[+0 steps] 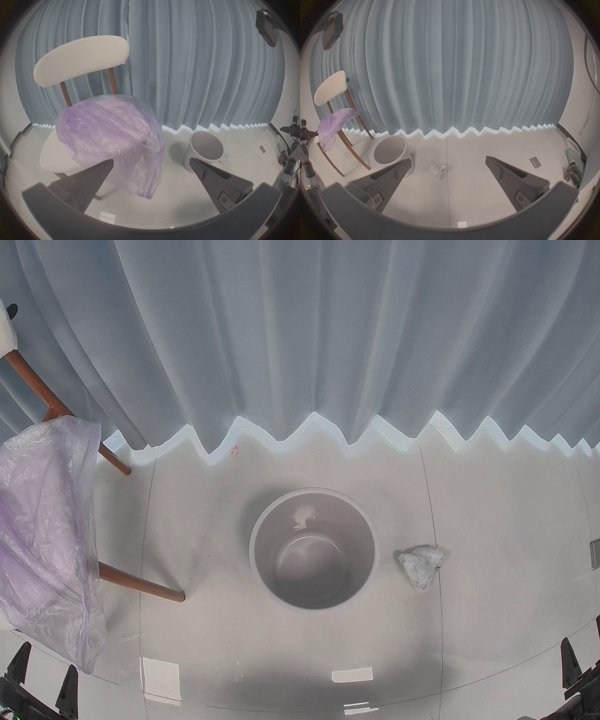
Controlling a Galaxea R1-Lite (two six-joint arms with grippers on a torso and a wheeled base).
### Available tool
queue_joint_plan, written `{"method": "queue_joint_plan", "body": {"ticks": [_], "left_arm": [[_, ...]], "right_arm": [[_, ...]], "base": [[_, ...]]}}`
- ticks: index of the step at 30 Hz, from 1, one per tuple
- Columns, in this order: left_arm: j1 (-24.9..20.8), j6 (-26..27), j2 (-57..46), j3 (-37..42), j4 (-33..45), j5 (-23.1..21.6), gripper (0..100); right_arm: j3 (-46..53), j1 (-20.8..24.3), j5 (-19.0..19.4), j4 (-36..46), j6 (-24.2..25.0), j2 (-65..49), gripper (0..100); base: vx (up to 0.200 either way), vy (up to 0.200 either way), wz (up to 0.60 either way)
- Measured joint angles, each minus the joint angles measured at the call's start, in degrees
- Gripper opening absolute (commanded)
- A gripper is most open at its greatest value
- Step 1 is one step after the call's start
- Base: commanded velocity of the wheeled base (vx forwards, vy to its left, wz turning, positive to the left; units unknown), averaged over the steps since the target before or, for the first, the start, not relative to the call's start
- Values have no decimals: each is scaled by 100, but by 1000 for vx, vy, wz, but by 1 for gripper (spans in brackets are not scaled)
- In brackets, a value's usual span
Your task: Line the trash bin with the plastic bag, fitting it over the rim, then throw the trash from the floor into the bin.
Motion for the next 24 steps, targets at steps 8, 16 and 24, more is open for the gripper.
{"method": "queue_joint_plan", "body": {"ticks": [8, 16, 24], "left_arm": [[0, -22, 0, 0, 1, 10, 100], [0, -62, 0, 0, 1, 32, 100], [11, 73, 0, 0, -12, -9, 100]], "right_arm": [[0, -2, -44, -4, 55, 0, 100], [0, 0, -50, 0, -40, 0, 100], [0, -2, -48, 0, -40, 0, 100]], "base": [[0, 0, 0], [0, 0, 0], [0, 0, 0]]}}
